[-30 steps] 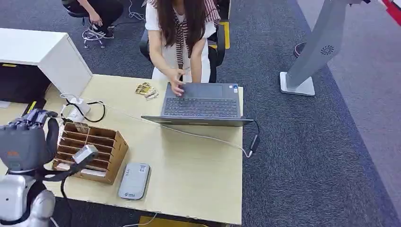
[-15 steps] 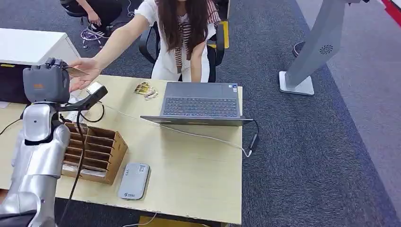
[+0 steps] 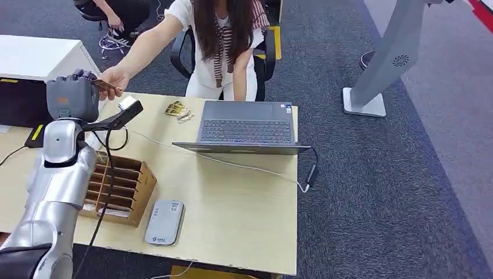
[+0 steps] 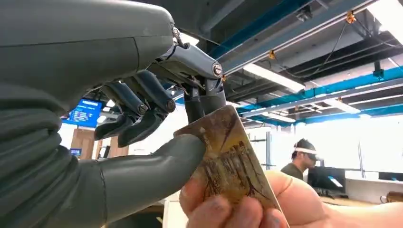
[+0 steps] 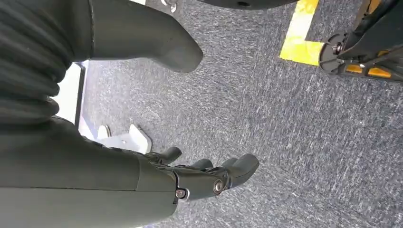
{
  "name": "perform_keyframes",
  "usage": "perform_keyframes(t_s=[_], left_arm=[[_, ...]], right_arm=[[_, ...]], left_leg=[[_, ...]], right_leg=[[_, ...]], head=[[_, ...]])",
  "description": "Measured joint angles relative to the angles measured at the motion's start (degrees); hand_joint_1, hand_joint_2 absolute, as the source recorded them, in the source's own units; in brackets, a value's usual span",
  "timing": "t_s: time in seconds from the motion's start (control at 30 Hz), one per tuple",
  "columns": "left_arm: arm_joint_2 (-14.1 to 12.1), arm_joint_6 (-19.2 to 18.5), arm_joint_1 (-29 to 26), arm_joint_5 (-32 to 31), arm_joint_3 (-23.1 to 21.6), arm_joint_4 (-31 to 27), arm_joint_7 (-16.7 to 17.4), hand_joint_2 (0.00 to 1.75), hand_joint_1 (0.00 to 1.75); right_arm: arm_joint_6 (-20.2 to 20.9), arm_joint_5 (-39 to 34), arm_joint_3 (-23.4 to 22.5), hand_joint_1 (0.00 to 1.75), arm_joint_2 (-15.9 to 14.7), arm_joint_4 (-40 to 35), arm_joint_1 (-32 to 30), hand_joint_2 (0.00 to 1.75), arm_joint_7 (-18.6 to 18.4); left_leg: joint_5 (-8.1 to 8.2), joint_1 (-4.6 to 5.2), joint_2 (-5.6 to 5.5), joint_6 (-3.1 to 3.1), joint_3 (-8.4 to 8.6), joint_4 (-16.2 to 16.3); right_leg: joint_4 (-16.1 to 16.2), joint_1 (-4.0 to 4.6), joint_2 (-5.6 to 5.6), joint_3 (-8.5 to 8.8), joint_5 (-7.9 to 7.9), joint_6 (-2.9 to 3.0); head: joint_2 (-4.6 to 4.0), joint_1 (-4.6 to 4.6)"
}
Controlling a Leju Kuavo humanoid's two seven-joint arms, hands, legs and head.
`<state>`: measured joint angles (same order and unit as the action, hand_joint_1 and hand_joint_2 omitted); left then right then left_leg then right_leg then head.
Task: Pass the card to the sensor for recognition and then transmit it.
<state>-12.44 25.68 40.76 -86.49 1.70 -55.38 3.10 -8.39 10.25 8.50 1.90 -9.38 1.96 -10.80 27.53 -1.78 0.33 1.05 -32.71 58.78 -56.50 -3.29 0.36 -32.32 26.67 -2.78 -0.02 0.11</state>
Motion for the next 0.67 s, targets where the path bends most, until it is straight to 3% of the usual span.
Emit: perform_keyframes(t_s=[0.03,0.33,0.4,0.53,0.67], left_arm=[[-0.02,0.02,0.05,0.00,-0.13,0.31,0.07,1.75,0.00],[-0.15,0.41,0.07,0.06,-0.17,1.79,1.14,1.75,0.00],[-0.26,1.26,-0.16,0.74,-0.17,1.77,-0.23,1.75,0.00],[0.00,4.35,-5.44,14.49,0.11,-3.68,-10.31,1.75,0.00],[0.46,3.06,-15.32,36.88,2.76,-15.75,-21.19,1.75,0.00]], right_arm=[[0.00,0.07,0.00,0.00,0.00,0.00,0.00,1.75,0.00],[-0.06,0.59,0.02,0.00,-0.07,0.00,-0.02,1.75,-0.04],[-0.09,0.44,0.00,0.00,-0.07,0.00,-0.02,1.75,-0.11],[-0.22,-0.55,-0.04,0.00,-0.07,0.00,-0.11,1.75,-0.09],[-0.72,-2.12,-0.68,0.00,-0.07,0.00,-0.33,1.75,0.24]], left_leg=[[0.00,0.00,0.00,0.00,0.00,0.00],[0.00,0.00,-0.01,0.00,-0.04,0.00],[0.00,0.00,-0.01,0.00,-0.04,0.00],[0.02,0.00,0.01,-0.01,-0.05,-0.01],[0.14,0.01,0.18,-0.02,-0.04,-0.04]], right_leg=[[0.00,0.00,0.00,0.00,0.00,0.00],[-0.01,0.00,0.00,0.01,0.00,0.00],[-0.01,0.00,-0.01,0.01,0.00,0.00],[-0.01,0.00,0.02,0.01,0.01,0.00],[-0.02,-0.01,0.20,0.02,0.07,0.00]], head=[[0.00,0.00],[0.00,0.00],[0.00,0.02],[0.00,0.02],[0.00,0.02]])
